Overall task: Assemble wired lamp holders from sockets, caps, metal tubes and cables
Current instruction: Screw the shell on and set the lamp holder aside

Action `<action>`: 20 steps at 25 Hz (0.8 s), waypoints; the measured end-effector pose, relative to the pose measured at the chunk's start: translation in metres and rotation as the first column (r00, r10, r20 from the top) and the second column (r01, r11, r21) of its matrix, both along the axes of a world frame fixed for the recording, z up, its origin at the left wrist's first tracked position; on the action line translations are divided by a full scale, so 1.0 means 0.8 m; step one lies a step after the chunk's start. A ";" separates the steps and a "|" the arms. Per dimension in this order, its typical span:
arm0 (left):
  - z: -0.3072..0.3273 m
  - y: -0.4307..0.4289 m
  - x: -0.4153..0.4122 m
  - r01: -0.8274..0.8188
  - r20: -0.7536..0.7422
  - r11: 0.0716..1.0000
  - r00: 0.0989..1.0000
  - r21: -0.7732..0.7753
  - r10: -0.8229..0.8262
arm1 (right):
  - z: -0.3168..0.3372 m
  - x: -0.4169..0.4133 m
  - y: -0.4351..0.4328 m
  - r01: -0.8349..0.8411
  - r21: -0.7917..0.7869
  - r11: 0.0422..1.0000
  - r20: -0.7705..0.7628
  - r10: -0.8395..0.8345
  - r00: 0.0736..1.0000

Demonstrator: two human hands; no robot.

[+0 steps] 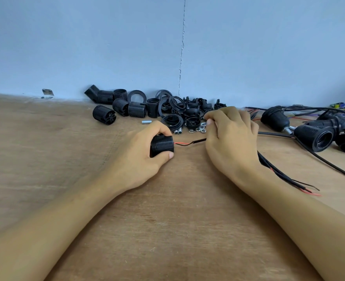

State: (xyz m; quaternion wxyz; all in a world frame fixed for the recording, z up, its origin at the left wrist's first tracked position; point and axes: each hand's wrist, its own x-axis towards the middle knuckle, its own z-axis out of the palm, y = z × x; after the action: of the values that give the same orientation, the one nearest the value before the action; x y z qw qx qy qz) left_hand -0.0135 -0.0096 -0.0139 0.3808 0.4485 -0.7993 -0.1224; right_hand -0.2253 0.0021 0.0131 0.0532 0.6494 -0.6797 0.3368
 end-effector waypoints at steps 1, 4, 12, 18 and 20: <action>0.000 0.000 0.000 -0.006 0.005 1.000 1.000 -0.010 0.006 | -0.001 0.000 0.000 0.014 0.039 0.999 0.009 -0.015 1.000; -0.002 -0.001 0.000 -0.014 0.009 1.000 1.000 -0.026 0.014 | -0.003 0.004 0.000 -0.046 0.113 0.993 0.080 0.037 0.996; -0.004 -0.004 -0.002 -0.028 -0.023 0.999 0.999 -0.039 0.027 | 0.001 0.010 0.006 -0.201 0.021 0.979 0.298 0.186 0.936; -0.005 -0.005 -0.002 -0.046 -0.042 0.998 0.998 -0.048 0.044 | 0.003 0.014 0.011 -0.410 0.028 0.911 0.331 0.379 0.864; -0.004 -0.005 -0.002 -0.047 -0.045 0.997 0.998 -0.054 0.045 | 0.006 0.005 0.006 -0.399 0.177 0.900 0.258 0.349 0.901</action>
State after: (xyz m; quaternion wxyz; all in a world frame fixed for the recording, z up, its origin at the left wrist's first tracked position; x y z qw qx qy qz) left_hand -0.0151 -0.0136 -0.0168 0.4130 0.4533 -0.7834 -0.1015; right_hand -0.2213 0.0067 0.0181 -0.1622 0.7289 -0.5770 0.3310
